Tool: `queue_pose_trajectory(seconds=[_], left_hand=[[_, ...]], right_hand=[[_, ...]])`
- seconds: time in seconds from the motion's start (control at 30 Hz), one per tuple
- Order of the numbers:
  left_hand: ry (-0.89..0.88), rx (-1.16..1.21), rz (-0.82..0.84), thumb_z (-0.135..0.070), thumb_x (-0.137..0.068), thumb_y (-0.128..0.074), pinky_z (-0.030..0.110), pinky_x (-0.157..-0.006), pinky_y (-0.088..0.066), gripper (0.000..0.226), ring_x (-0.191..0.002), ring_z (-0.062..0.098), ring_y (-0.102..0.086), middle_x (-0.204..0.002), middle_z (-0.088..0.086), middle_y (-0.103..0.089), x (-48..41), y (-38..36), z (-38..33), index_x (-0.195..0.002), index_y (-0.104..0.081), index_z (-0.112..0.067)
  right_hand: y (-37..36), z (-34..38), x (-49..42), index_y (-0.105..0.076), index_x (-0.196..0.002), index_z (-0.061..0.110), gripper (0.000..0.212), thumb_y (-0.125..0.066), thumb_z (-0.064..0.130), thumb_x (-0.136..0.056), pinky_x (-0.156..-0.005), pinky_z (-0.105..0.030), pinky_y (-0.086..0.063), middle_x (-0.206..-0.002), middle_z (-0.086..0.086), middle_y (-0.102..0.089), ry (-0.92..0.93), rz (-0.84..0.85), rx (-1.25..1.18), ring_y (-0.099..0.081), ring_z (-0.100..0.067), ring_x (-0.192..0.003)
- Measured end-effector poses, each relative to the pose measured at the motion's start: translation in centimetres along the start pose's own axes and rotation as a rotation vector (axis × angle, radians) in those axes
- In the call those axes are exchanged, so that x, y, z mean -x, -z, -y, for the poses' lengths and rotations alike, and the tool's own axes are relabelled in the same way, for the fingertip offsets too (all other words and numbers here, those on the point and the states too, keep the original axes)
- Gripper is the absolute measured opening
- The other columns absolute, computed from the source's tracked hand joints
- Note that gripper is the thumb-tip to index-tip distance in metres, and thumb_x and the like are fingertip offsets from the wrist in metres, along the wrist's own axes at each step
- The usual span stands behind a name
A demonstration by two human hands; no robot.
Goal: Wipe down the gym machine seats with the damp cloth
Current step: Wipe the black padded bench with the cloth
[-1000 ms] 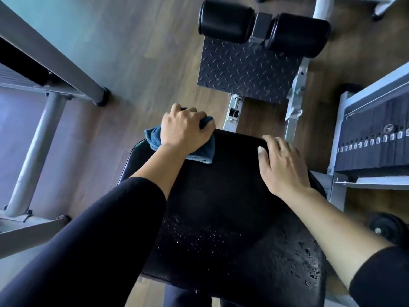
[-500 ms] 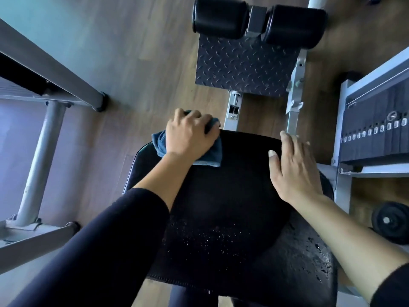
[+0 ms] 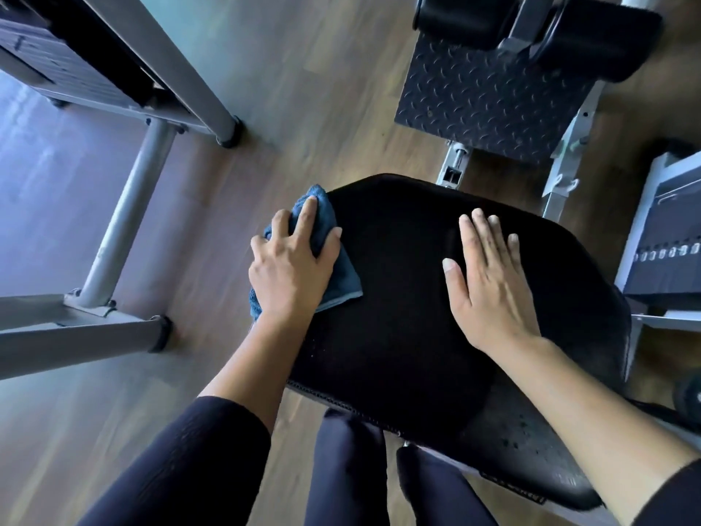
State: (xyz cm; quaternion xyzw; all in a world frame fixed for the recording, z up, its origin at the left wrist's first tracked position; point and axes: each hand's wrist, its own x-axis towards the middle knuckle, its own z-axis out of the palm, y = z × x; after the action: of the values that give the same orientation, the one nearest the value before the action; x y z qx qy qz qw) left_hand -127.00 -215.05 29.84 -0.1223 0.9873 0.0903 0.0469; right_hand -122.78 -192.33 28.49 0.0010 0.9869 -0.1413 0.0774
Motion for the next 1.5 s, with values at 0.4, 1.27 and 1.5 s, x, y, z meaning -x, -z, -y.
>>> queue_pose_trajectory(seconds=[0.4, 1.27, 1.5], left_hand=[[-0.318, -0.021, -0.063, -0.052, -0.093, -0.042, 0.059, -0.109, -0.024, 0.046, -0.141, 0.039, -0.022, -0.143, -0.005, -0.048, 13.1, -1.1, -1.9, -0.137, -0.046, -0.04], [-0.853, -0.056, -0.004, -0.041, -0.09, -0.047, 0.054, -0.104, -0.035, 0.046, -0.133, 0.042, -0.037, -0.141, -0.001, -0.049, 14.5, -0.7, -0.1, -0.135, -0.05, -0.036], [-0.431, -0.1, -0.012, -0.047, -0.093, -0.039, 0.06, -0.106, -0.029, 0.047, -0.137, 0.044, -0.026, -0.144, -0.002, -0.046, 11.4, -2.2, -7.5, -0.139, -0.044, -0.04]], right_hand=[[-0.1, -2.0, 8.2, -0.016, -0.151, 0.009, 0.063, -0.016, 0.044, -0.098, -0.119, -0.04, -0.002, -0.158, -0.009, -0.011, 0.006, 0.009, -0.022, -0.002, -0.021, -0.147], [0.8, -8.5, 13.4, -0.016, -0.151, 0.012, 0.063, -0.016, 0.043, -0.097, -0.119, -0.039, 0.0, -0.159, -0.006, -0.007, -0.188, -0.063, -0.039, 0.001, -0.019, -0.147], [0.5, -10.1, 13.2, -0.017, -0.151, 0.011, 0.062, -0.017, 0.043, -0.097, -0.118, -0.045, -0.008, -0.159, -0.006, -0.009, -0.187, -0.044, -0.026, -0.004, -0.024, -0.147]])
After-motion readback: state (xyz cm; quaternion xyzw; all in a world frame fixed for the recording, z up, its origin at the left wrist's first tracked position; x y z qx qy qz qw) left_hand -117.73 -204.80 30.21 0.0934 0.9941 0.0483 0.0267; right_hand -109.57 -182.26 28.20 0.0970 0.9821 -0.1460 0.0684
